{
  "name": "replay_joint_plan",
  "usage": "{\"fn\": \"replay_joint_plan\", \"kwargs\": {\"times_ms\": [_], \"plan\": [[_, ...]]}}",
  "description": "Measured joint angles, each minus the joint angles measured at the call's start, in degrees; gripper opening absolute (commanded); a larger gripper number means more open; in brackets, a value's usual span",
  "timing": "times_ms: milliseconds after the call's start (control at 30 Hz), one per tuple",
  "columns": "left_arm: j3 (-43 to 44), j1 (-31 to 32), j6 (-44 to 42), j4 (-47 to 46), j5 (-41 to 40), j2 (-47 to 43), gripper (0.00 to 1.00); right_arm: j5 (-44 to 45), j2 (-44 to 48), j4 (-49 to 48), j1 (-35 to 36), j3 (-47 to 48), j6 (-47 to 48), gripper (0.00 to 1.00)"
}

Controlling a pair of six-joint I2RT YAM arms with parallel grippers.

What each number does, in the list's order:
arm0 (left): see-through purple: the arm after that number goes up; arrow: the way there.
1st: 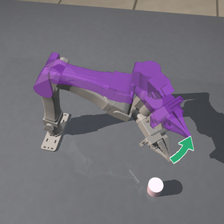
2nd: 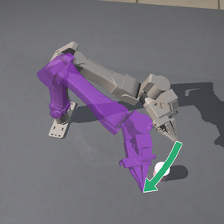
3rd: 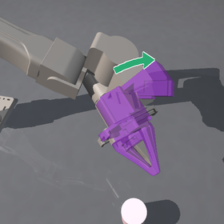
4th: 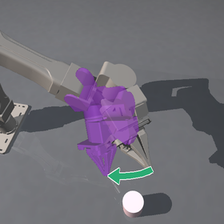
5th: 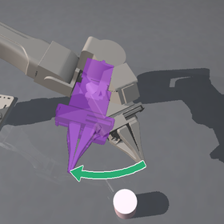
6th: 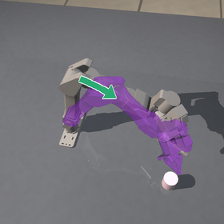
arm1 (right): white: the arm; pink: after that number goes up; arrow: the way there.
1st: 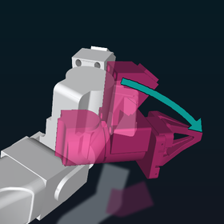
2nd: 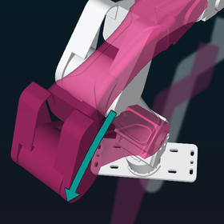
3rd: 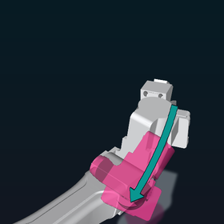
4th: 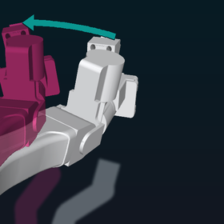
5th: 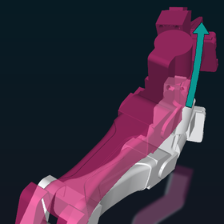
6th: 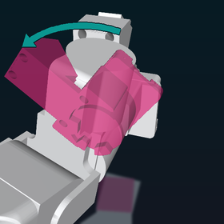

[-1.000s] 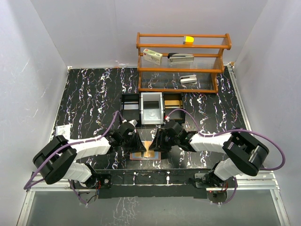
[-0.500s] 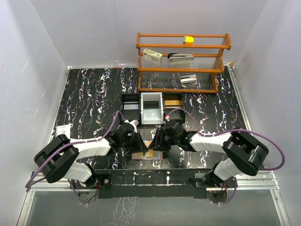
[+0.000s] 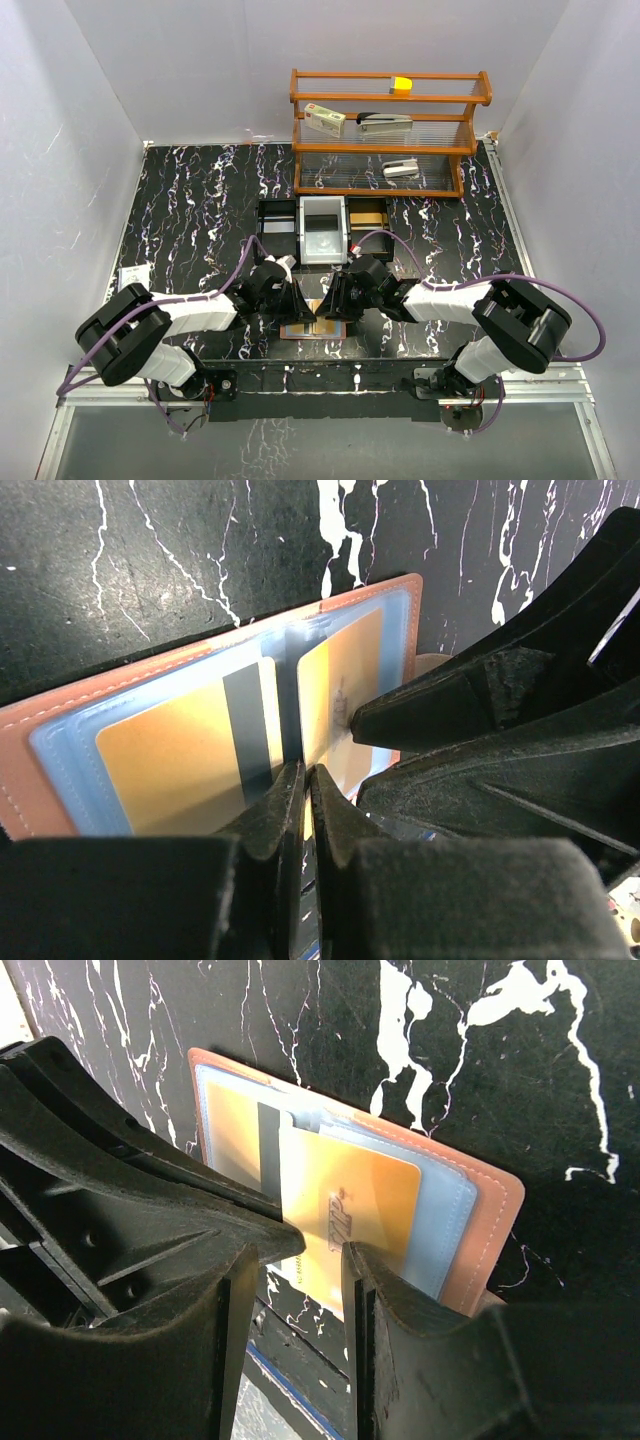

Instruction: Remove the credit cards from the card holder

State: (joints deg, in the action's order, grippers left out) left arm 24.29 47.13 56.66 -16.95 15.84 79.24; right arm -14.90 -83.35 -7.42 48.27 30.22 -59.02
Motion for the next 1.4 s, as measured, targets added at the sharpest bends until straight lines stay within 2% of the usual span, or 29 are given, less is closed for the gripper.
{"fn": "replay_joint_plan", "kwargs": {"times_ms": [500,733,967,1167,1400], "plan": [[0.00,0.13,0.44,-0.28,0.17,0.20,0.02,0.55,0.33,0.35,-0.02,-0.02,-0.26,0.38],[0.07,0.50,0.63,1.20,-0.37,-2.29,0.02,4.98,3.04,4.85,-0.02,-0.02,0.33,0.39],[1.49,0.70,0.87,5.84,-1.95,-3.32,0.02,5.68,2.95,5.51,-0.02,-0.02,0.42,0.39],[2.08,0.72,0.50,11.41,-4.15,-7.63,0.00,5.66,2.73,5.27,-0.02,0.00,0.39,0.38],[2.08,0.72,-0.66,13.42,-4.70,-11.08,0.00,5.53,2.73,5.14,-0.04,0.00,0.46,0.40]]}}
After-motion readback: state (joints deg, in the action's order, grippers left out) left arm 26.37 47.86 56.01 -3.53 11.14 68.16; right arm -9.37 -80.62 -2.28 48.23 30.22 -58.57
